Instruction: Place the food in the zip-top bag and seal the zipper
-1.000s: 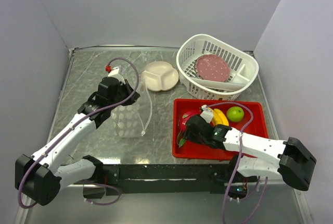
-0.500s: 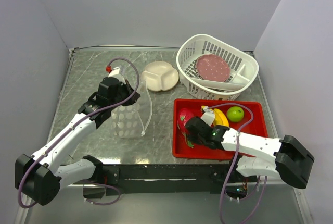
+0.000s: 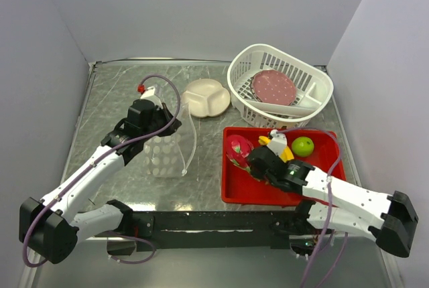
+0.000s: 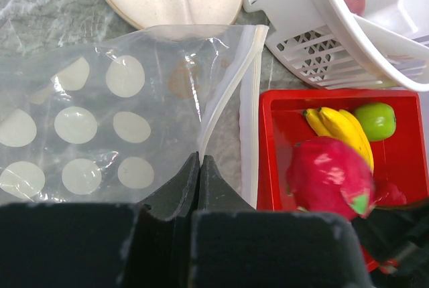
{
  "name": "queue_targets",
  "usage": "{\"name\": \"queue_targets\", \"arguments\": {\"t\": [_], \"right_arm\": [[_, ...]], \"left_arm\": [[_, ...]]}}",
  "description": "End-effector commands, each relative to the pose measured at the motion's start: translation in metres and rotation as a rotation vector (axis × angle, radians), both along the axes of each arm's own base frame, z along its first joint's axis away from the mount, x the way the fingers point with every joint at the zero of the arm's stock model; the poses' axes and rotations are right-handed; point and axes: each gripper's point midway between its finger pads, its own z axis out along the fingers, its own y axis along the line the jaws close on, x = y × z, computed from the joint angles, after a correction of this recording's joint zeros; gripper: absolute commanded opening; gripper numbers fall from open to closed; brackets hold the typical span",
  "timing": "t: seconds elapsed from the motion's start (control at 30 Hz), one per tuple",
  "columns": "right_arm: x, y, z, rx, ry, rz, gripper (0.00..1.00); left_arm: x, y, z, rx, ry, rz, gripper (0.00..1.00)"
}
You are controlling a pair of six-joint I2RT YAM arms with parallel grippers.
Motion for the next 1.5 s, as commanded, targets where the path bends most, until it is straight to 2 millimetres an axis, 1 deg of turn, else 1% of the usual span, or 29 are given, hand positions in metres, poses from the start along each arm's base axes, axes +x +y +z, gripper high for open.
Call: {"name": "queue_targets", "arguments": {"t": [0.0, 0.03, 0.1, 0.13, 0.2, 0.23, 0.3, 0.33, 0.4, 0.43, 0.5, 0.63, 0.7, 0.8, 0.93, 1.0, 1.1, 1.17, 1.23, 1.27, 1.3, 1.37, 1.4, 1.43, 1.47], "right_arm": [[0.02, 0.0, 0.066, 0.029, -0.166, 0.0, 0.0], [0.022, 0.002, 0.079, 0.044, -0.187, 0.004, 0.0], [0.022, 0.002, 0.09, 0.035, -0.205, 0.03, 0.0], [0.024, 0.006, 0.103, 0.054, -0.224, 0.041, 0.0], [0.026, 0.01, 0.116, 0.057, -0.248, 0.074, 0.0], [0.027, 0.017, 0.127, 0.08, -0.26, 0.096, 0.0], [0.03, 0.027, 0.14, 0.096, -0.284, 0.133, 0.0], [0.032, 0.036, 0.147, 0.111, -0.284, 0.158, 0.0], [0.034, 0.047, 0.157, 0.136, -0.297, 0.192, 0.0], [0.034, 0.058, 0.16, 0.155, -0.288, 0.223, 0.0], [0.034, 0.07, 0.167, 0.18, -0.303, 0.257, 0.0], [0.034, 0.095, 0.169, 0.194, -0.291, 0.317, 0.0], [0.032, 0.109, 0.165, 0.211, -0.279, 0.35, 0.0], [0.034, 0.122, 0.157, 0.214, -0.259, 0.375, 0.0], [0.039, 0.124, 0.138, 0.154, -0.221, 0.367, 0.0], [0.043, 0.12, 0.125, 0.101, -0.192, 0.352, 0.0], [0.049, 0.114, 0.114, 0.043, -0.163, 0.338, 0.0], [0.052, 0.111, 0.111, 0.013, -0.152, 0.336, 0.0], [0.055, 0.115, 0.116, 0.005, -0.156, 0.341, 0.0], [0.056, 0.114, 0.116, -0.012, -0.15, 0.345, 0.0], [0.059, 0.12, 0.123, -0.01, -0.154, 0.349, 0.0], [0.061, 0.122, 0.127, -0.034, -0.15, 0.363, 0.0], [0.064, 0.129, 0.133, -0.041, -0.159, 0.373, 0.0], [0.066, 0.131, 0.134, -0.062, -0.159, 0.376, 0.0], [0.067, 0.127, 0.131, -0.105, -0.148, 0.374, 0.0]], "left_arm": [[0.007, -0.007, 0.016, -0.017, -0.039, -0.004, 0.01], [0.006, -0.008, 0.016, -0.018, -0.04, -0.007, 0.01], [0.007, -0.01, 0.014, -0.015, -0.037, -0.007, 0.01], [0.007, -0.01, 0.015, -0.018, -0.04, -0.007, 0.01], [0.007, -0.013, 0.014, -0.021, -0.037, -0.011, 0.01], [0.007, -0.014, 0.014, -0.022, -0.036, -0.013, 0.01], [0.007, -0.017, 0.014, -0.027, -0.037, -0.016, 0.01], [0.007, -0.018, 0.015, -0.029, -0.039, -0.018, 0.01], [0.007, -0.021, 0.016, -0.029, -0.037, -0.021, 0.01], [0.008, -0.022, 0.017, -0.03, -0.04, -0.022, 0.01], [0.008, -0.024, 0.017, -0.029, -0.037, -0.025, 0.01], [0.011, -0.028, 0.024, -0.029, -0.044, -0.033, 0.01], [0.011, -0.03, 0.027, -0.027, -0.046, -0.039, 0.01], [0.011, -0.033, 0.029, -0.026, -0.046, -0.046, 0.01], [0.009, -0.034, 0.034, -0.032, -0.048, -0.05, 0.01], [0.008, -0.034, 0.039, -0.039, -0.056, -0.051, 0.01], [0.004, -0.035, 0.045, -0.045, -0.063, -0.058, 0.01], [0.0, -0.037, 0.048, -0.056, -0.069, -0.068, 0.01], [-0.004, -0.043, 0.048, -0.07, -0.064, -0.094, 0.01], [-0.006, -0.046, 0.047, -0.073, -0.06, -0.107, 0.01], [-0.007, -0.048, 0.047, -0.074, -0.059, -0.111, 0.01], [-0.013, -0.056, 0.045, -0.075, -0.053, -0.134, 0.01], [-0.014, -0.058, 0.047, -0.08, -0.06, -0.14, 0.01], [-0.016, -0.061, 0.048, -0.083, -0.062, -0.149, 0.01], [-0.018, -0.063, 0.049, -0.085, -0.064, -0.154, 0.01]]}}
